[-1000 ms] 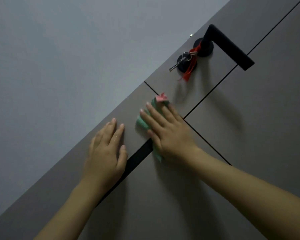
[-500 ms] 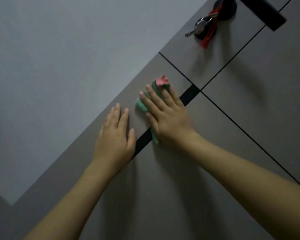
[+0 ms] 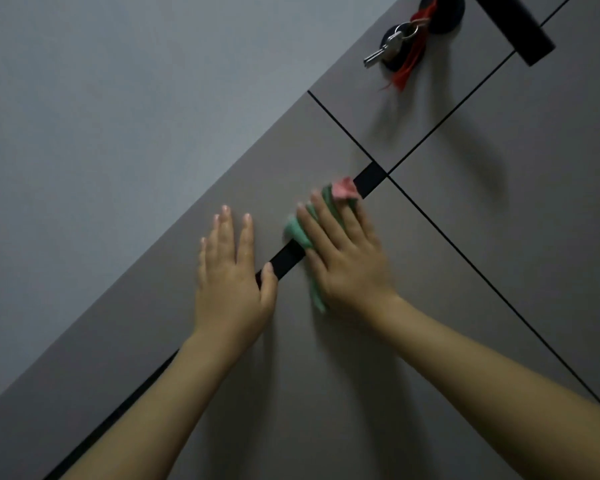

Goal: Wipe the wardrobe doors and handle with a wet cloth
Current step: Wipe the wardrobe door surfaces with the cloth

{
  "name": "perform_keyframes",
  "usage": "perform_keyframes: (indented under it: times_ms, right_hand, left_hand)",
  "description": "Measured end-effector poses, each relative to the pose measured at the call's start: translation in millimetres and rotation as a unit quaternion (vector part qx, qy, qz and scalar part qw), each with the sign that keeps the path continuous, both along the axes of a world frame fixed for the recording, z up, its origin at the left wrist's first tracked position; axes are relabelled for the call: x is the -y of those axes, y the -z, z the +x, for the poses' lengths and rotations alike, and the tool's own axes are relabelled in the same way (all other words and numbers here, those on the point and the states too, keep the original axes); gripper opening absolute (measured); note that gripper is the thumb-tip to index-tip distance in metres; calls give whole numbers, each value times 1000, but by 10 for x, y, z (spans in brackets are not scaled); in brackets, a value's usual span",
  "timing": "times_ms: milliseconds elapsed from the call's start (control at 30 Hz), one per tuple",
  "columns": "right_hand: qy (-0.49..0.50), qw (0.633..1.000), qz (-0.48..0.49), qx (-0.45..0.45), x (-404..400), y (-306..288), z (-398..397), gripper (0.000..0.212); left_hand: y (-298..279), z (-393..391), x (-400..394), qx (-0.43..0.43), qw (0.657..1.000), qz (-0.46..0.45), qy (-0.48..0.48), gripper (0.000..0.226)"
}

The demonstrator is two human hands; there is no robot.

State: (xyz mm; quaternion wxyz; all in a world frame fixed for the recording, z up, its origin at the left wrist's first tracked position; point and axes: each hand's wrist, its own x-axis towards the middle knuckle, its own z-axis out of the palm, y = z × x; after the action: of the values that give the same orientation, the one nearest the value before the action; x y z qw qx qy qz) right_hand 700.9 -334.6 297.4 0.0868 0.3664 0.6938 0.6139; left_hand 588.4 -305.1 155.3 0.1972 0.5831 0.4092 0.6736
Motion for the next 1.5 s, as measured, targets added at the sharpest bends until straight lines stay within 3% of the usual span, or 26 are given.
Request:
perform_keyframes:
  times_ms: [100,167,300,367,467,567,767,833,900,1000,1067,1200,1333,1400,1500]
  right_hand:
    - [27,999,26,9,600,-291,651,52]
    - [65,995,72,-32,741,-540,804,55]
    - [3,977,156,-148,234,-566,260,54]
    - [-10,989,98,-111,-32,-333,-6,53]
    - [-6,999,-36,22,2,49,1,50]
    - [15,993,-74,86,242,-93,195,48]
    - [22,987,111,-115,-183,-653,-243,56]
    - [-8,988,101,-119,-520,-418,-578,55]
    - [-18,997,38,-59,-660,-37,-722,54]
    - [18,993,-86,74,-364,441,-468,52]
    - [44,986,-119,110,-107,362,-205,52]
    - [40,998,-38,40,-137,-32,-184,53]
    - [19,998,29,-52,-617,220,-681,56]
    - [10,999,2,-30,-688,528,-711,56]
    - [35,991,-105,79,-339,1016,-394,53]
  left_hand:
    - [-83,108,55,13,1000,16,5,75]
    - [-96,142,98,0,998,56,7,70]
    - [-64,208,107,5,996,90,11,68]
    - [-54,223,96,18,996,86,3,68]
    - [-46,195,83,35,997,65,-13,67]
    - [-12,140,66,27,998,53,-36,65]
    - [243,-14,-30,9,996,58,-72,62]
    - [332,-41,-102,23,996,35,-82,62]
    - [384,-55,-140,46,995,12,-86,63]
    - [441,-77,-166,75,994,-16,-79,64]
    - [468,-117,-171,83,994,-37,-63,66]
    - [570,-252,-200,80,994,-50,-54,66]
    - [703,-284,-228,91,992,-56,-72,65]
    - [795,-238,-208,104,991,-57,-69,65]
    - [972,-161,-161,94,993,-48,-53,66]
